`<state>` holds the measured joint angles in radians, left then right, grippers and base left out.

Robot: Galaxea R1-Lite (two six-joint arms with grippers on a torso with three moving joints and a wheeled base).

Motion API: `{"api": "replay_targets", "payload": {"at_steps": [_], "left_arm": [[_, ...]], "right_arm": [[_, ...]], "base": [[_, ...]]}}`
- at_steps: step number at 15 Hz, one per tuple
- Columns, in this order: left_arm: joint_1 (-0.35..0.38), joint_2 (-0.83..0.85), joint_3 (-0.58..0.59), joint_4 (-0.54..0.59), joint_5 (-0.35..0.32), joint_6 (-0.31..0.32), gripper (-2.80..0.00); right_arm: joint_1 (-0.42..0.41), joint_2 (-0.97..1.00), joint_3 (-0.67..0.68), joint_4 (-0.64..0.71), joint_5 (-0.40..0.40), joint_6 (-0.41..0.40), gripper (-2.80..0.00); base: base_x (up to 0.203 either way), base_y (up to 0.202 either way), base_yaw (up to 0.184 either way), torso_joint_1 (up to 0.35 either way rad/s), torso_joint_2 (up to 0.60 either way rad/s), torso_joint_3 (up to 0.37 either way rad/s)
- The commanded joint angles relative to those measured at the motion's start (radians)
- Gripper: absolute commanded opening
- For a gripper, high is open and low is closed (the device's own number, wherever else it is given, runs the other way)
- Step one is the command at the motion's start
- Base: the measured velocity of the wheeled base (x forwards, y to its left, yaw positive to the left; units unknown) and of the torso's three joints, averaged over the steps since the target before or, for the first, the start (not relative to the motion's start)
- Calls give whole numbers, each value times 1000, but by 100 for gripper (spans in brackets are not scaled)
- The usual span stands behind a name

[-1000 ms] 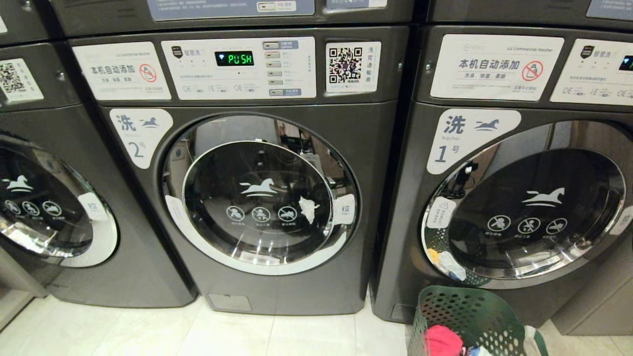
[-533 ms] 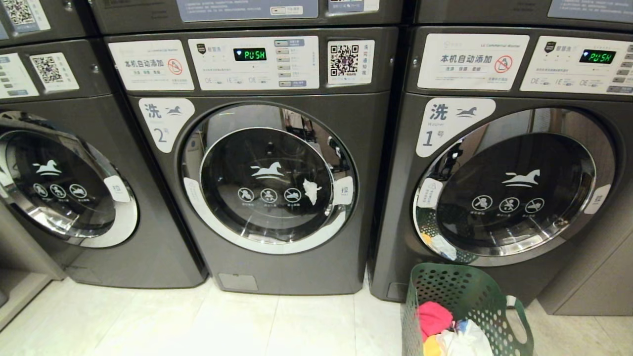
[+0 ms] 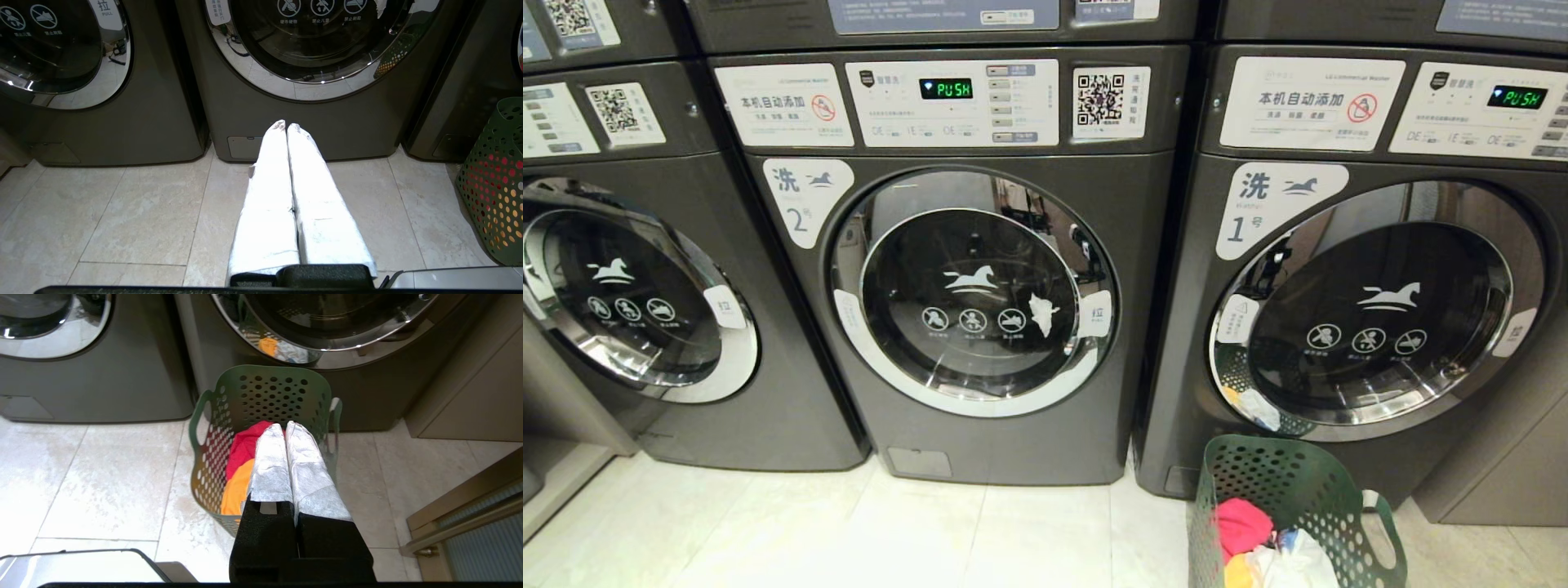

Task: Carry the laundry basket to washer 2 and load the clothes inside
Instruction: Open the lid of the washing machine

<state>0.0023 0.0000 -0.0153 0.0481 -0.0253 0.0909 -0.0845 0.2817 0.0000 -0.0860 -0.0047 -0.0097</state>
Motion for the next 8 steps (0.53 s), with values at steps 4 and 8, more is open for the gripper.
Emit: {"api": "replay_targets", "payload": {"at_steps": [4,8], "left_arm": [[2,2,0,0,-1,1,-280],[2,2,0,-1,-1,1,-280]], "right_arm": [[2,1,34,0,0,1,-280],[1,1,34,0,-1,0,-280]], "base": [[0,-170,-2,0,6,3],[0,-193,0,3,2,4]]}}
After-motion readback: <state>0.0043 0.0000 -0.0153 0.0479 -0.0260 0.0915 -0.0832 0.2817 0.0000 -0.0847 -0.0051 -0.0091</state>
